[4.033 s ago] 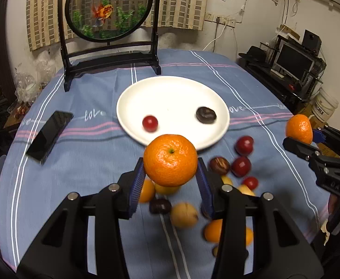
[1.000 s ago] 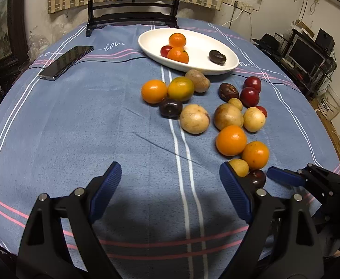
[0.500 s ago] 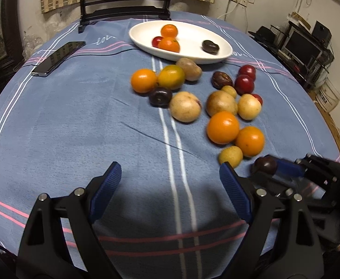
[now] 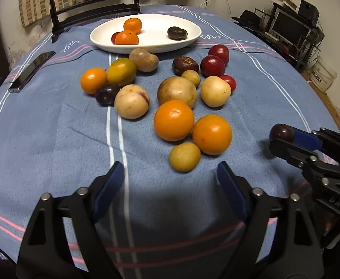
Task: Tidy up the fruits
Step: 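Grasp a small yellow fruit with the left tool while the right tool grasps a dark plum, then carry both fruits onto the white plate and open both tools, then move both tools back over the fruit cluster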
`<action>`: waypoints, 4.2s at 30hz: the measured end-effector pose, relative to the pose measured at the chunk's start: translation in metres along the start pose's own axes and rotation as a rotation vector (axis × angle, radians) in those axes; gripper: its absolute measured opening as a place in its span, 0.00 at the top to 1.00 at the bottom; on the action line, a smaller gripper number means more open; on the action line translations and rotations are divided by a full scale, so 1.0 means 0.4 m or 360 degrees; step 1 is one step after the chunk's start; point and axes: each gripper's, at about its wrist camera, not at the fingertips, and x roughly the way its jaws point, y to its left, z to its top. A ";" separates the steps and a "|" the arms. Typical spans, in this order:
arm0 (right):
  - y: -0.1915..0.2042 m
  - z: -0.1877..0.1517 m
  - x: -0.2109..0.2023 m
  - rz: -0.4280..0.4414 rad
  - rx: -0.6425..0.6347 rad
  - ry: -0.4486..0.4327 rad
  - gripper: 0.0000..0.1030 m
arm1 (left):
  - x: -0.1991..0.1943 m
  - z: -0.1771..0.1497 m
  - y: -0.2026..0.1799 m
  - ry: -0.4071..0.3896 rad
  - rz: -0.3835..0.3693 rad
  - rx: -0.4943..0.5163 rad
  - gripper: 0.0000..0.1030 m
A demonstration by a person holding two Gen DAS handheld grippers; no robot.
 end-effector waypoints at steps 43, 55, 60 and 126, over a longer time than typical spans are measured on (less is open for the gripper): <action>-0.029 0.277 -0.013 -0.0188 -0.0132 -0.0279 0.70 | -0.091 0.249 0.124 -0.0279 0.0068 0.0030 0.73; -0.046 0.462 0.217 -0.0166 -0.0165 -0.0170 0.70 | 0.072 0.466 0.211 -0.0248 0.0090 -0.0115 0.73; -0.059 0.501 0.318 -0.0194 -0.0171 -0.0084 0.70 | 0.157 0.514 0.230 -0.0180 0.0099 -0.0152 0.73; 0.032 0.064 0.067 -0.0010 -0.0024 0.0068 0.40 | -0.078 0.077 0.141 -0.0121 0.0006 -0.0234 0.15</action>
